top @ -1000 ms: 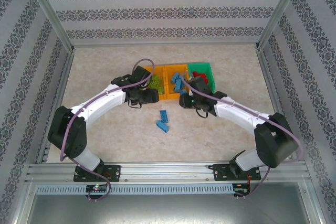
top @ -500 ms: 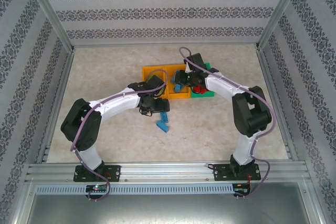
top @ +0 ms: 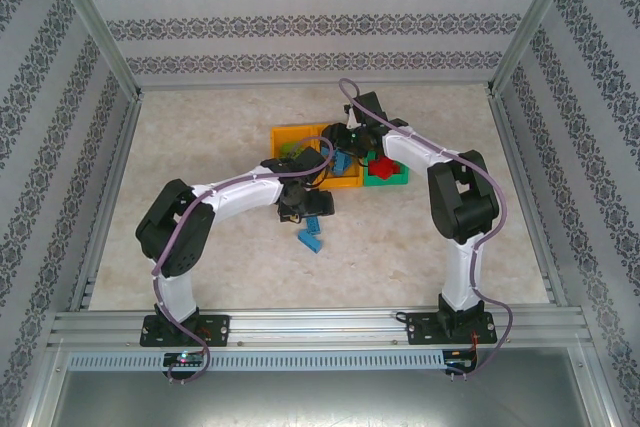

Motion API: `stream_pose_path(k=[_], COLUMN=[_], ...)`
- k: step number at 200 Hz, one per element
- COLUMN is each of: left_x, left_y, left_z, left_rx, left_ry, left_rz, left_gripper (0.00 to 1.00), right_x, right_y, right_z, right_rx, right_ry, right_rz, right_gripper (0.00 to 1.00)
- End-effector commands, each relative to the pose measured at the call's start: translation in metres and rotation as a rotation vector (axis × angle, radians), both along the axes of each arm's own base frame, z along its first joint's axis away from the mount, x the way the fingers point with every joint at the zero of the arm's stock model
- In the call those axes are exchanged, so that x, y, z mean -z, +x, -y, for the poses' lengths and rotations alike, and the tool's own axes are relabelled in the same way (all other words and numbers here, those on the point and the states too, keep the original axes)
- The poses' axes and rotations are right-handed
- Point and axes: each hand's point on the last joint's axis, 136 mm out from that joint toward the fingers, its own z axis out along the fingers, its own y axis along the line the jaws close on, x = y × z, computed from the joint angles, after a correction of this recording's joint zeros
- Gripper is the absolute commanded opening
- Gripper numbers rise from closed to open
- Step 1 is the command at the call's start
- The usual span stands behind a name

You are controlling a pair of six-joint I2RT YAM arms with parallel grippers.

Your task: Sort the legos into containers by color

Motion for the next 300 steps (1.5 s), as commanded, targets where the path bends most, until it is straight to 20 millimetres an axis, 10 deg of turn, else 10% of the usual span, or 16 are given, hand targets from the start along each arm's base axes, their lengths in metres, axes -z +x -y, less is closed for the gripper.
stream_pose_path(k=[1, 67, 173, 251, 300], left_x=[0.000, 0.012, 0.024, -0.016, -0.078], left_y=[0.000, -0.011, -0.011, 0.011, 0.068], left_z=[0.002, 0.011, 0.009, 0.018, 0.028], left_rx=[-0.018, 0.003, 0.004, 0.043, 0.062], left_ry=[0.022, 0.048, 0.106, 0.106, 0.088], left_rz=[-0.008, -0.067, -0.074, 0.016, 0.163], left_gripper=[0.84, 0.76, 0.32, 0.28, 0.29], right_x=[-0.025, -0.066, -0.041, -0.004, 0.002], right_y=[-0.002, -0.044, -0.094, -0.131, -0.149], right_z=[0.001, 0.041, 0.149, 0.155, 0.156], right_rx=[-0.007, 0.051, 0.243, 0.233, 0.247], right_ry=[0.043, 0.017, -0.092, -0.106, -0.086], right_rz=[0.038, 0.146, 0.132, 0.060, 0.066], right_gripper=[0.62, 0.74, 0.81, 0.82, 0.81])
